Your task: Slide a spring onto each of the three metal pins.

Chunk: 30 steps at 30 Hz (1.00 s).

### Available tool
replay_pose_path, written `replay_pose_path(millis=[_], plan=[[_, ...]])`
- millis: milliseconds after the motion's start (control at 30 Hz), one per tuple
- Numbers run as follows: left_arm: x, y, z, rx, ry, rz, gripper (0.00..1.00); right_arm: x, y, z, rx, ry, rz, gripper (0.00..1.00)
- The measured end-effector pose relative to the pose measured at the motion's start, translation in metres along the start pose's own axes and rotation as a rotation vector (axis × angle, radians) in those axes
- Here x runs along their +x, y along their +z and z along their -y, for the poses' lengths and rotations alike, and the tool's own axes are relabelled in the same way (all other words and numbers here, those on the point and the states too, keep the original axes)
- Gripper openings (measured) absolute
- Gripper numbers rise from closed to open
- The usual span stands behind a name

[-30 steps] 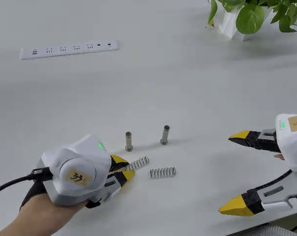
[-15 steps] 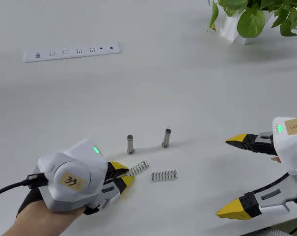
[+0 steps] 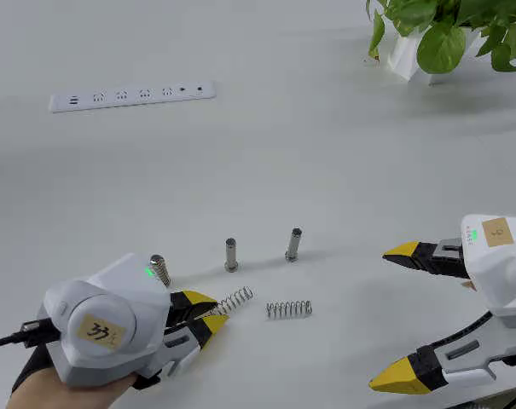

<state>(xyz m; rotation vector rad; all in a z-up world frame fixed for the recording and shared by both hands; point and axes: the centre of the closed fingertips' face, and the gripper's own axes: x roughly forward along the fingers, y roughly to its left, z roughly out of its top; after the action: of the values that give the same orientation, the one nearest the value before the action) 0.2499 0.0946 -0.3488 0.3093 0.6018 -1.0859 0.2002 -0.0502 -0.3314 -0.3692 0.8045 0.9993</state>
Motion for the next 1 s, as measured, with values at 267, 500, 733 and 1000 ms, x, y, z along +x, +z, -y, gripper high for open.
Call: replay_pose_path(millis=[267, 500, 733, 1000], plan=[[-0.018, 0.006, 0.005, -0.009, -0.001, 0.019, 0.07, 0.005, 0.01, -0.004, -0.033, 0.016, 0.003, 0.93], [-0.031, 0.001, 0.014, -0.002, -0.009, 0.029, 0.07, 0.01, 0.026, -0.012, -0.065, 0.039, 0.023, 0.93], [-0.044, -0.004, 0.02, -0.004, -0.003, 0.043, 0.07, 0.02, 0.041, -0.024, -0.092, 0.077, 0.04, 0.92], [-0.055, -0.004, 0.025, 0.017, -0.001, 0.056, 0.07, 0.025, 0.062, -0.041, -0.119, 0.123, 0.067, 0.91]])
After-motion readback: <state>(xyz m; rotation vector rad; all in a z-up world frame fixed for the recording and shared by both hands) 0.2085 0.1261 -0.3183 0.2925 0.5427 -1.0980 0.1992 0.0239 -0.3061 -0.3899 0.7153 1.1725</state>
